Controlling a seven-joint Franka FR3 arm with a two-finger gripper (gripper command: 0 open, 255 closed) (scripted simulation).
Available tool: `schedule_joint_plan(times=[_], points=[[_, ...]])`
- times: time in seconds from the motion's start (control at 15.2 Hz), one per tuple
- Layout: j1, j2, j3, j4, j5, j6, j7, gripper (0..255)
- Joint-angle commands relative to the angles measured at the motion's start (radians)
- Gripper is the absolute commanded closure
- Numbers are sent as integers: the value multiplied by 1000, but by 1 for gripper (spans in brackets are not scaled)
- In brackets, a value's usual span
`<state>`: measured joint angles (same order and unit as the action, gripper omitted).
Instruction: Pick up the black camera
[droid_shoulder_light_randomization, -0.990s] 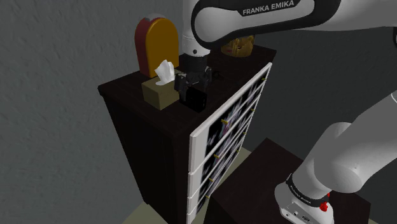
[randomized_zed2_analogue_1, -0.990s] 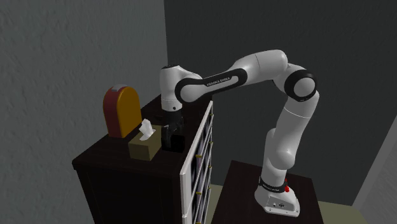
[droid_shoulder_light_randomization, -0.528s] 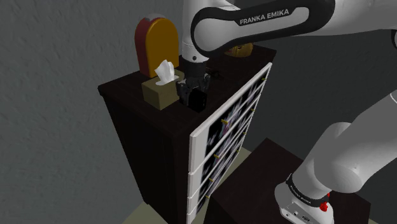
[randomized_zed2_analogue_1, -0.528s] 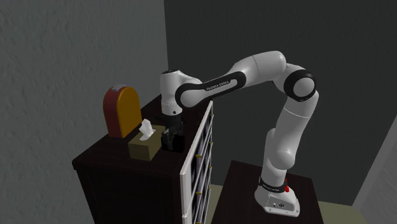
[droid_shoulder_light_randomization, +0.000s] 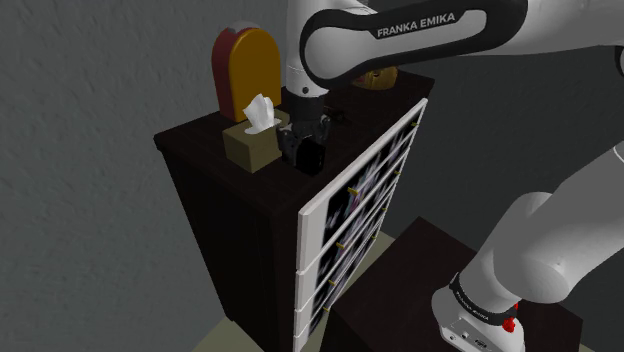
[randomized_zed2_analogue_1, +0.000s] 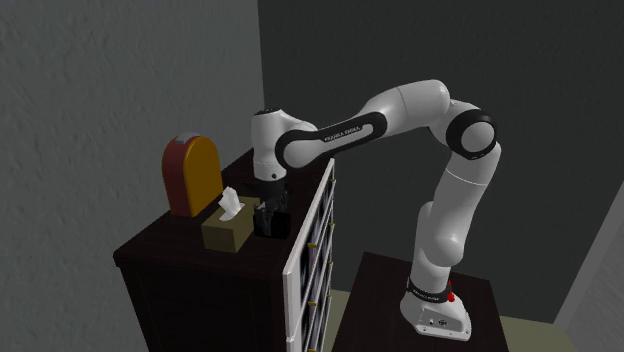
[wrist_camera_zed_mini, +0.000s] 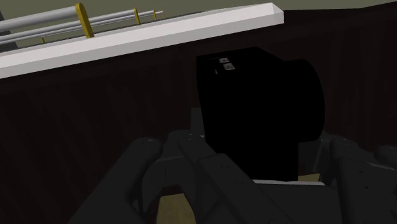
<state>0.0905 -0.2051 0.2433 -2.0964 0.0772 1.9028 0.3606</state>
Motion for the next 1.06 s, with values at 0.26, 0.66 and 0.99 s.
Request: schedule_joint_plan(times=[0.26,0.66,0.99], points=[[-1,-6,-3,69,-1,-76,1,255],[-3,-6,-5,150,-3,-157,4,255],[-4,-3,-6,196,-4,-199,5,255]])
